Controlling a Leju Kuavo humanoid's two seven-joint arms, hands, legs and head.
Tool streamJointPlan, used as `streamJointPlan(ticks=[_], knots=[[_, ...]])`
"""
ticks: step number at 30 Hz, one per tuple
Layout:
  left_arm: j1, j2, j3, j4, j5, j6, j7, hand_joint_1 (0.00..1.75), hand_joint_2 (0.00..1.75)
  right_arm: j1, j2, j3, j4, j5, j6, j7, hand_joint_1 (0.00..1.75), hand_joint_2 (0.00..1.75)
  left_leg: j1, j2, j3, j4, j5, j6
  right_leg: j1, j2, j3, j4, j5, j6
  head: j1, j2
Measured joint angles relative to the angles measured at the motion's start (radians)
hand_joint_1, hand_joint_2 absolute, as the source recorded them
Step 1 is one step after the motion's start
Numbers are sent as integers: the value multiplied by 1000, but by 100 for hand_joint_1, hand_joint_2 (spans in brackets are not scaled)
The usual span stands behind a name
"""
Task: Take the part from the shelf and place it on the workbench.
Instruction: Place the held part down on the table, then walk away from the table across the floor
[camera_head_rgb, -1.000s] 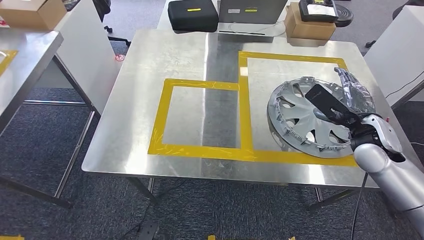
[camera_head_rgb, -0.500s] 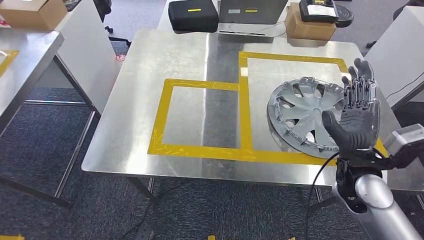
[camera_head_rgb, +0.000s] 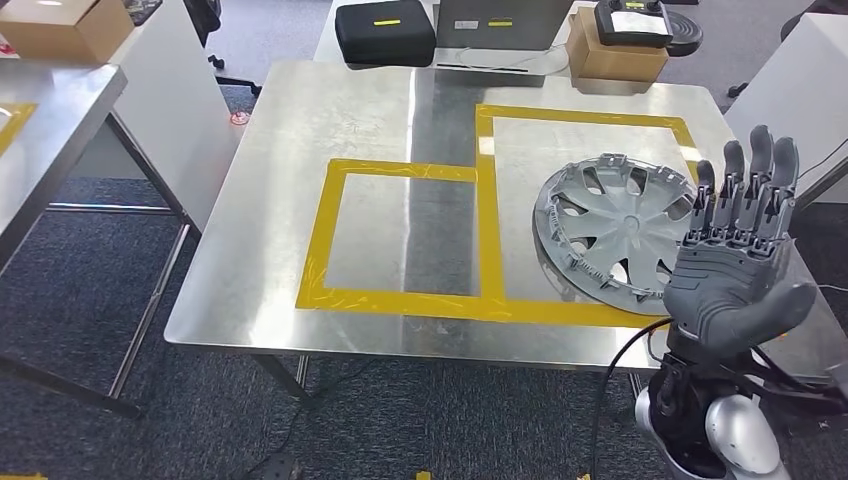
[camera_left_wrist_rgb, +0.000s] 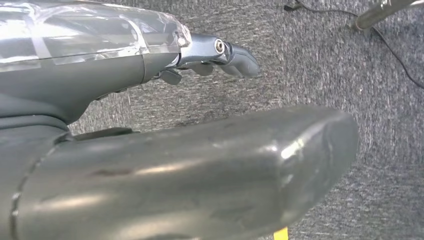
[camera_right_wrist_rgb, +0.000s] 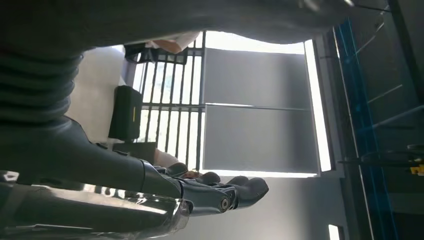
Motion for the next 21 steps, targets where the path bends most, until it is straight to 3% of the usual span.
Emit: streamJointPlan(ticks=[5,9,11,13,14,15,16,19,21], knots=[[0,6,0,0,7,2,-2,0,0,25,48,15,-8,3,-6,-23,0,0,-6,-2,0,1,-3,5,-6,0,0,-2,-1,7,-1,0],[0,9,-4,0,3,0,9,0,0,39,67,23,-8,-6,-6,-45,0,0,-4,-3,2,-5,3,16,-9,0,2,6,-10,18,-3,0],[-1,12,-9,0,1,2,16,0,0,45,71,27,-8,-9,-5,-58,0,0,0,-3,3,-9,5,20,-9,0,-30,84,-63,19,3,0],[0,17,-14,0,4,8,16,0,0,56,77,32,-8,-14,-4,-71,0,0,-1,-3,2,-9,6,21,-8,0,-91,225,-131,20,10,0],[0,21,-16,0,7,12,14,0,0,63,81,34,-7,-18,-3,-77,0,0,-1,-3,2,-9,7,20,-8,0,-113,274,-144,19,10,0],[0,25,-18,0,11,15,11,0,0,68,84,36,-6,-23,-1,-83,0,0,-2,-3,1,-9,9,20,-8,0,-123,293,-137,17,11,0],[0,29,-19,0,16,17,10,0,0,72,88,39,-4,-30,2,-90,0,0,-2,-3,1,-9,10,18,-7,0,-116,273,-109,13,12,0],[-1,37,-23,0,26,17,7,0,0,82,98,44,2,-55,13,-114,0,0,-3,-6,-1,-9,19,7,-2,0,-35,85,-7,-4,13,0],[0,37,-25,0,29,15,4,0,0,93,103,46,8,-70,21,-132,0,0,-1,-7,-5,-10,30,-7,6,0,-12,24,10,-13,14,0]])
